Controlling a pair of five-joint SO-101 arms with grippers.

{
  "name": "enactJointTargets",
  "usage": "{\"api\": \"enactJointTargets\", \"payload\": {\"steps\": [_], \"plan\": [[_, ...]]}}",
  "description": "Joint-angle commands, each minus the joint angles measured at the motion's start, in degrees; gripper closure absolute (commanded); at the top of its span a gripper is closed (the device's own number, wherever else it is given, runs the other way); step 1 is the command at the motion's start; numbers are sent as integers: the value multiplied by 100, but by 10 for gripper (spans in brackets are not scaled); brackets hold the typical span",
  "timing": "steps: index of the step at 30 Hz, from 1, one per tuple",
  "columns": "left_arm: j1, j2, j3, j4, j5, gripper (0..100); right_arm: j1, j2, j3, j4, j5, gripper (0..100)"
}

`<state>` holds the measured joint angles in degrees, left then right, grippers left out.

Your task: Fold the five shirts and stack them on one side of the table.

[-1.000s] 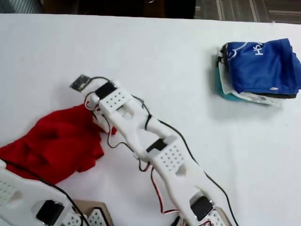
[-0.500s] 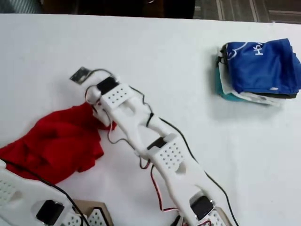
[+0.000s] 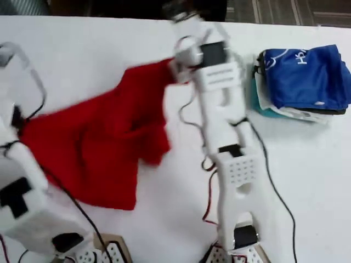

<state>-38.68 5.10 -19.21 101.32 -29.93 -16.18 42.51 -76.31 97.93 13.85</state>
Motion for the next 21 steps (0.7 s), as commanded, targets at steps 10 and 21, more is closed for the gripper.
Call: {"api": "enactJointTargets", "payload": {"steps": [10,21], "plan": [[905,-2321,-259,62,387,974,1121,-1499,-457,356,0,978],[905,-2338,1921,-202,378,974,488,-4338,4396,330,448,978]]}}
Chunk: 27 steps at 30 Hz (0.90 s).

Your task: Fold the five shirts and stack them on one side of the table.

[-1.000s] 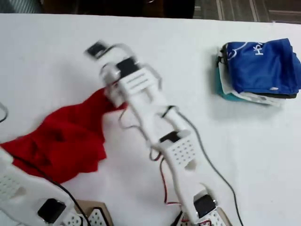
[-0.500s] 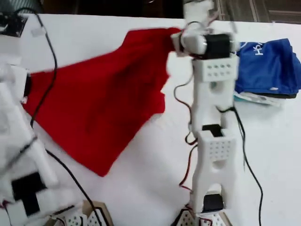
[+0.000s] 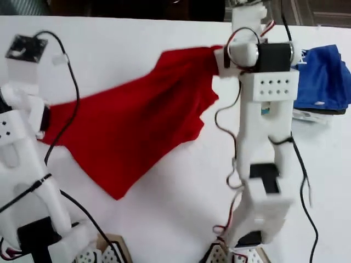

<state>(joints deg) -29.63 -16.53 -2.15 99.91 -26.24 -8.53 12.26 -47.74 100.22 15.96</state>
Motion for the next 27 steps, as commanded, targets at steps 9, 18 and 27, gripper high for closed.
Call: {"api": "enactJointTargets", "payload": {"steps": [9,18,27], "plan": [[-35,-167,1525,185,-897,974,-673,-4171,7262,-2519,308,975],[-26,-167,2809,-835,-1266,974,-620,-4532,9310,-2985,1160,777],[-26,-167,2862,-914,-1231,974,-611,-5420,6611,-892,1582,778]]}}
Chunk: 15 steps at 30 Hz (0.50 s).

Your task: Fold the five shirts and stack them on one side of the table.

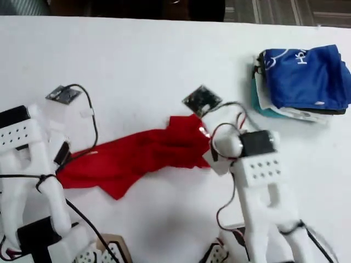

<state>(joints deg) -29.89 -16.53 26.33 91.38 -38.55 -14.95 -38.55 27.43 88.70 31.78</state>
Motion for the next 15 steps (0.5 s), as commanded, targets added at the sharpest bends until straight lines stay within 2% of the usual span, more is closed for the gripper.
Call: {"api": "enactJointTargets", "payload": {"steps": [1,8,15], "plan": [[0,-167,13,-70,0,974,31,-295,-1011,242,-141,777],[0,-167,13,-141,0,974,40,1051,-352,-743,-1116,776],[0,-167,13,-132,0,974,-154,2369,-53,-1024,-1143,776]]}}
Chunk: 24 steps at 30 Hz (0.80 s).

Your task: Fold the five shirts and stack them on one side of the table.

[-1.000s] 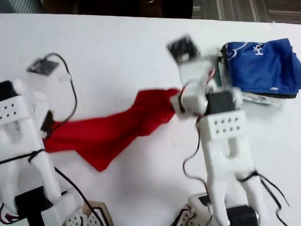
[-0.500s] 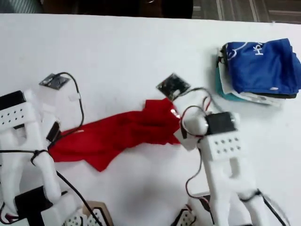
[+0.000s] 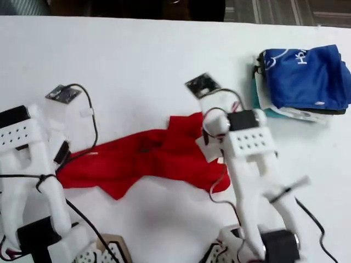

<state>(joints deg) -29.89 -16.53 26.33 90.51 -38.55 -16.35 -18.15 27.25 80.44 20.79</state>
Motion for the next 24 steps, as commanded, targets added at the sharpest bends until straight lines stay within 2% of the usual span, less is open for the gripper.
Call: {"api": "enactJointTargets", "payload": {"steps": [1,6,8,11,19,24], "plan": [[0,-167,13,-44,0,974,40,462,-35,-295,-44,776],[0,-167,13,-9,0,974,321,892,-79,-541,-35,776],[0,-167,13,-9,0,974,365,1033,-70,-629,211,776],[0,-167,13,0,0,974,391,1262,-79,-699,440,777],[0,-167,13,0,0,974,338,1446,-70,-699,440,784],[0,-167,13,0,0,974,347,1446,-70,-857,440,896]]}}
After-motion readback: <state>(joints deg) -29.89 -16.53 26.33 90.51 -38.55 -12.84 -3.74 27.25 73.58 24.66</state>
